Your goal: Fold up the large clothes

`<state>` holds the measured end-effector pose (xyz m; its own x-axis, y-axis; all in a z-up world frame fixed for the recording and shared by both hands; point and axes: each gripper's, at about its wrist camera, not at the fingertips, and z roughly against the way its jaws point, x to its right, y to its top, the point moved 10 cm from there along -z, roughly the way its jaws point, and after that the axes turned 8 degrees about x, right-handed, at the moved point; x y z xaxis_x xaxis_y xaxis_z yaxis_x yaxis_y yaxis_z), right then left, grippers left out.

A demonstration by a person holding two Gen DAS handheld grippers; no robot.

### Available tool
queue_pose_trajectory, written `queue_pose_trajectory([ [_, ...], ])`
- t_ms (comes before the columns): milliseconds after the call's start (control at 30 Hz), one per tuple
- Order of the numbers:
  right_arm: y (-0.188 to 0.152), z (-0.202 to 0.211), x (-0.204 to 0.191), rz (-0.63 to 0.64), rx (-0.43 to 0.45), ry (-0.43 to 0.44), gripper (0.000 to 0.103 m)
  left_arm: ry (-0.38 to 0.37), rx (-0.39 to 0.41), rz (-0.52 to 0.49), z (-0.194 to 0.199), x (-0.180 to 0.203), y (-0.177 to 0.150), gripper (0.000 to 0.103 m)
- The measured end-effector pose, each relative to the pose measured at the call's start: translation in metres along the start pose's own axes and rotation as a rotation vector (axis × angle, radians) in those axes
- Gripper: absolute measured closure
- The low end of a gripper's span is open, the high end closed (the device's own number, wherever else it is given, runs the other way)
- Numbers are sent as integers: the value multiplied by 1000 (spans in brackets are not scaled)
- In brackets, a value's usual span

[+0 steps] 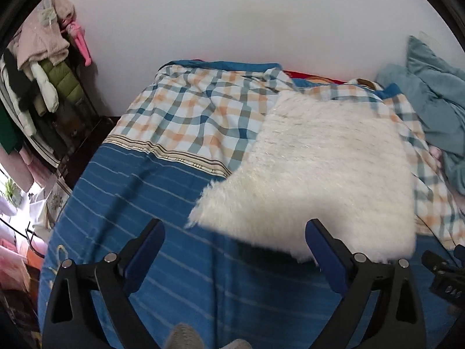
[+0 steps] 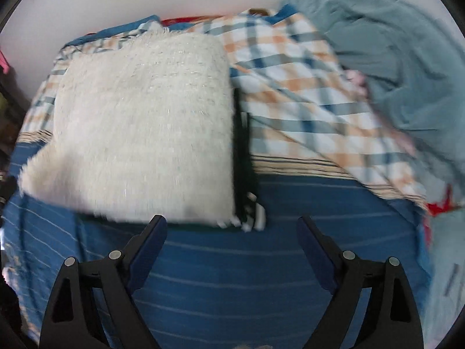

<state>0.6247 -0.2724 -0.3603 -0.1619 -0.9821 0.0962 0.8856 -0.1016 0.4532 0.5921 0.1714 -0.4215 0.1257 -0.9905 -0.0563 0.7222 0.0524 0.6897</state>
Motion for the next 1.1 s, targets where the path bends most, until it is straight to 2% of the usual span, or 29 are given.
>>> queue_pose_trajectory([
  [200, -29, 112, 16, -51, 60, -66, 11, -17, 16, -46, 78, -10, -3, 4],
  [333, -41, 213, 26, -51, 121, -99, 11, -33, 41, -48, 139, -24, 1, 4],
  [600, -69, 403, 37, -64, 256, -121, 11, -101, 118, -86, 269, -48, 10, 4],
  [767, -90, 507, 46, -105, 307, -124, 11, -124, 152, -98, 336, -61, 10, 4],
  [900, -107, 562, 52, -110, 333, -108, 11, -140, 185, -82, 382, -69, 11, 4],
  [1100, -127, 628, 58, -84, 391, -95, 11, -135, 226, -70, 427, -77, 8, 4],
])
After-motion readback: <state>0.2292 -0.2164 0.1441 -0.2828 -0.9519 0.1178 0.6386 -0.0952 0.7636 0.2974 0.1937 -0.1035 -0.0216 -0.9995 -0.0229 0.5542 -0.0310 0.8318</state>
